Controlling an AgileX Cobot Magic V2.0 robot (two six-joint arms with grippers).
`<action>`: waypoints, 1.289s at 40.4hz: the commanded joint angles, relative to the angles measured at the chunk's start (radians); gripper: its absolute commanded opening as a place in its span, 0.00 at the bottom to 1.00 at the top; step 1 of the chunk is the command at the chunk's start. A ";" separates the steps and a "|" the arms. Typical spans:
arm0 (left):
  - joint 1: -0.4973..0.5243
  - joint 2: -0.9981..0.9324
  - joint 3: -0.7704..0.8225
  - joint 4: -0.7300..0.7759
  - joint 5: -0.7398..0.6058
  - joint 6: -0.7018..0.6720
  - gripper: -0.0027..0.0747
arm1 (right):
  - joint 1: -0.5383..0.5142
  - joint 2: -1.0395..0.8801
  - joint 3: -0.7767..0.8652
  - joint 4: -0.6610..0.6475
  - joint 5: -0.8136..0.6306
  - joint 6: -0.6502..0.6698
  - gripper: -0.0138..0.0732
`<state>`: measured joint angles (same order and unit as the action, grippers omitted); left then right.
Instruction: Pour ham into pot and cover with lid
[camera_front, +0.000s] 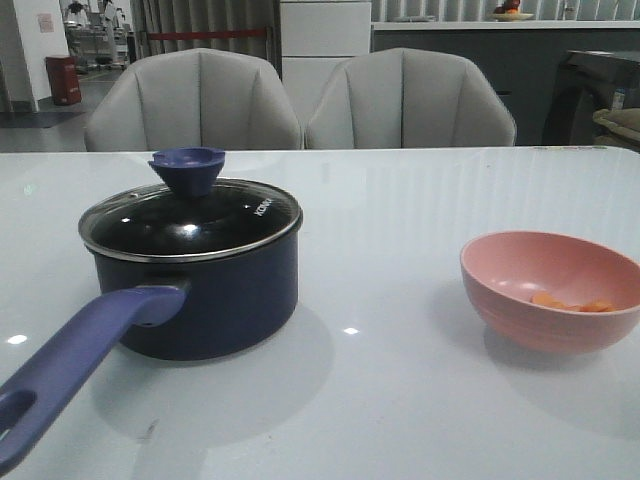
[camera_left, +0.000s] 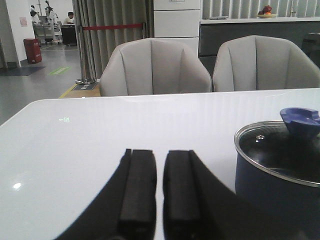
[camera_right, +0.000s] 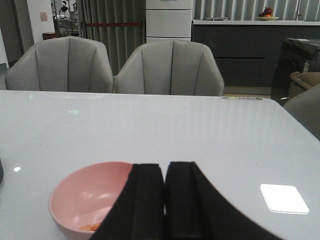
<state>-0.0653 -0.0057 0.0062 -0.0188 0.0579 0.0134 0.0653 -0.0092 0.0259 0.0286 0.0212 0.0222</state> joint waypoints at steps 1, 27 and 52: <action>0.001 -0.020 0.032 -0.001 -0.079 -0.006 0.22 | -0.006 -0.019 0.010 -0.002 -0.077 -0.007 0.33; 0.001 -0.020 0.032 -0.001 -0.079 -0.006 0.22 | -0.006 -0.019 0.010 -0.002 -0.077 -0.007 0.33; 0.001 -0.011 -0.055 -0.098 -0.222 -0.006 0.22 | -0.006 -0.019 0.010 -0.002 -0.077 -0.007 0.33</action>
<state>-0.0653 -0.0057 0.0015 -0.1015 -0.1185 0.0106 0.0653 -0.0092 0.0259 0.0286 0.0212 0.0222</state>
